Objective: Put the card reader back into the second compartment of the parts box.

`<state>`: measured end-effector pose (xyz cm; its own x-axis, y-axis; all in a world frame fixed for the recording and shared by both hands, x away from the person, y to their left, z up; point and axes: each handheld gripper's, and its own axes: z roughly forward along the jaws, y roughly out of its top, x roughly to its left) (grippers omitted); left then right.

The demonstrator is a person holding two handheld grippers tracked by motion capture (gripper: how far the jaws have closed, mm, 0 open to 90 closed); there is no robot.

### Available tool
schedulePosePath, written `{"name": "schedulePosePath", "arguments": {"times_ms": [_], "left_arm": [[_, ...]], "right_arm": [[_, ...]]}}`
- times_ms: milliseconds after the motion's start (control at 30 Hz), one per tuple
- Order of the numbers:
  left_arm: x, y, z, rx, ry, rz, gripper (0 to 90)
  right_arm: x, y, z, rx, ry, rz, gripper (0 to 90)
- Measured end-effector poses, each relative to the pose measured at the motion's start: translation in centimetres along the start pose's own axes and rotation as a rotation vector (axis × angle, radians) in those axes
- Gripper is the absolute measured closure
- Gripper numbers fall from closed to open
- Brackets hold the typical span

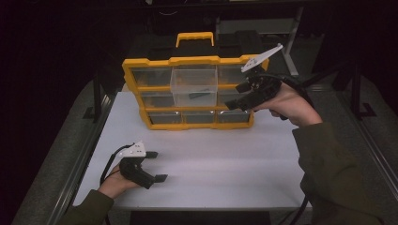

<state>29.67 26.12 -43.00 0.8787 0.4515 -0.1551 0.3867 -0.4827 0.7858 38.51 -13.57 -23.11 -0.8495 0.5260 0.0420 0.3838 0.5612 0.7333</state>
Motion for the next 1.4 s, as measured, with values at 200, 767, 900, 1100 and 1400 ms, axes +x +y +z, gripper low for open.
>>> {"name": "schedulePosePath", "arguments": {"times_ms": [200, 767, 900, 1100, 1400], "left_arm": [[0.0, 0.0, 0.0, 0.002, 0.001, 0.001, 0.0], [0.0, 0.0, -0.1, 0.000, 0.003, 0.005, 0.0], [0.0, 0.0, -0.1, -0.002, 0.005, 0.006, 0.0], [0.1, 0.0, -0.1, -0.002, 0.006, 0.006, 0.0], [0.1, -0.1, 0.0, -0.001, 0.009, 0.012, 0.0]], "right_arm": [[0.5, -1.3, 1.3, -0.006, 0.001, 0.006, 18.6], [1.3, -5.6, 5.0, -0.057, -0.005, 0.041, 8.6], [1.5, -7.0, 5.9, -0.065, -0.007, 0.048, 2.2], [2.2, -9.4, 7.4, -0.063, -0.005, 0.066, 0.0], [2.6, -12.5, 8.5, -0.077, -0.018, 0.098, 0.0]]}}
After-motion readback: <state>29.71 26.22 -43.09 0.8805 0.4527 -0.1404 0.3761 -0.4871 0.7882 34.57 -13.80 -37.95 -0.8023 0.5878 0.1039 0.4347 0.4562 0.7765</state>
